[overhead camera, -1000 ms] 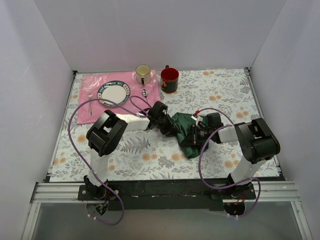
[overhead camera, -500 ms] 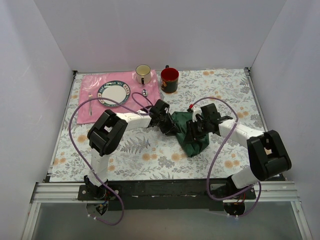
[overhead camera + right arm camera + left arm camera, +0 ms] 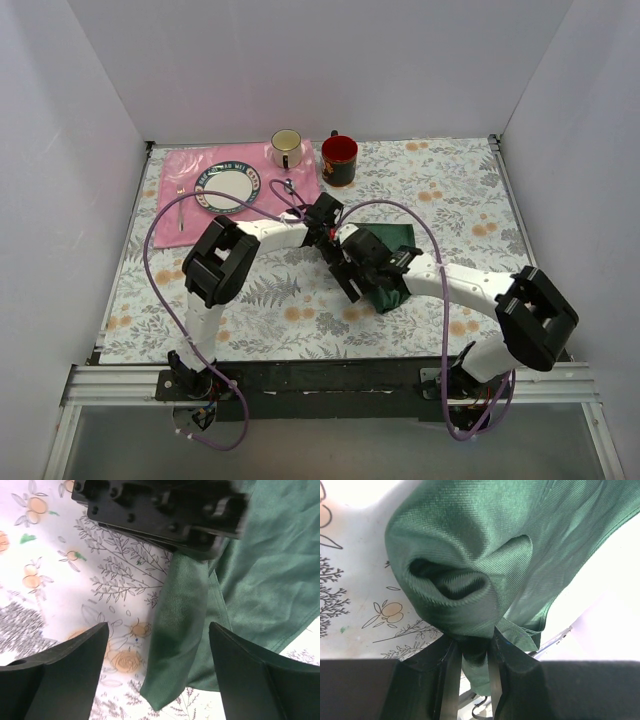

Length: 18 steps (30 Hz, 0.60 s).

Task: Fold the napkin, place the utensils inside, and roll it up
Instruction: Roll the napkin with the utensil

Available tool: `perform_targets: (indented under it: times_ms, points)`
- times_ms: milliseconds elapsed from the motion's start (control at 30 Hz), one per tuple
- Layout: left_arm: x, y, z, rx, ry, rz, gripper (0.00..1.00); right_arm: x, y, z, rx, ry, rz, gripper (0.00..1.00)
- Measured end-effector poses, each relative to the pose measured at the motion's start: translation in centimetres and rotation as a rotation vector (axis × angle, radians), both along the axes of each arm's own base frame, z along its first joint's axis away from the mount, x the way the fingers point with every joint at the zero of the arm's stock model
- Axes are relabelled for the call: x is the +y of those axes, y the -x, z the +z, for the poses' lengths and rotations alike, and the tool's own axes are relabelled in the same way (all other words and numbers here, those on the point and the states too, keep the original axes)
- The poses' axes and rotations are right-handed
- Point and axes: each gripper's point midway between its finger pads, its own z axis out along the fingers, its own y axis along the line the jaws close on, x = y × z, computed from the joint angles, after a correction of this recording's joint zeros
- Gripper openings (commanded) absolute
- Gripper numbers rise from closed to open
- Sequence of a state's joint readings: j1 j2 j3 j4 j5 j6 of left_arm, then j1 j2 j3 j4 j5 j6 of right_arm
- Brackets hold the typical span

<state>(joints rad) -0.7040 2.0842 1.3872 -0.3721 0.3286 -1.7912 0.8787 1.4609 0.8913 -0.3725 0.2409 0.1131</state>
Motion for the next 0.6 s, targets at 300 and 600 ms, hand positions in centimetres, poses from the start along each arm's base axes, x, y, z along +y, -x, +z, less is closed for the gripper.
perform_targets:
  times_ms: [300,600]
  points:
    - [-0.1,0.1,0.0,0.027,-0.008,-0.002,0.0,-0.4,-1.1,-2.9,-0.105,0.169,-0.045,0.66]
    - [0.0,0.3,0.0,0.042,-0.015,-0.008,0.0,-0.3,-2.5,-3.5,-0.158,0.179,-0.085,0.17]
